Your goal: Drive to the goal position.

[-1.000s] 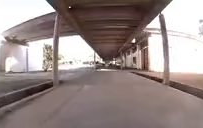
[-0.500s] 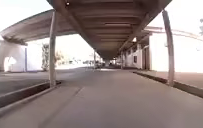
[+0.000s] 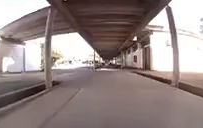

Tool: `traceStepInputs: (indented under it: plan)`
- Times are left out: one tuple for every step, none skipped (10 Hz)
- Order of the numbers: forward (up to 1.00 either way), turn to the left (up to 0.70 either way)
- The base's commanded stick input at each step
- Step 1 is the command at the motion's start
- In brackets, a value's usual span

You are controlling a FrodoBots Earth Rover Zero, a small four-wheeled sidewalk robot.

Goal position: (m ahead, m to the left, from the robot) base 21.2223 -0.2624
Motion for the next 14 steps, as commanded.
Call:
traceStepInputs:
  plan:
    - [0.5,0.0]
    - [0.5,0.0]
    - [0.5,0.0]
    - [0.5,0.0]
    - [0.5,0.0]
    - [0.5,0.0]
    - [0.5,0.0]
    - [0.5,0.0]
    - [0.5,0.0]
    - [0.5,0.0]
    - [0.5,0.0]
    - [0.5,0.0]
    - [0.5,0.0]
    - [0.5,0.0]
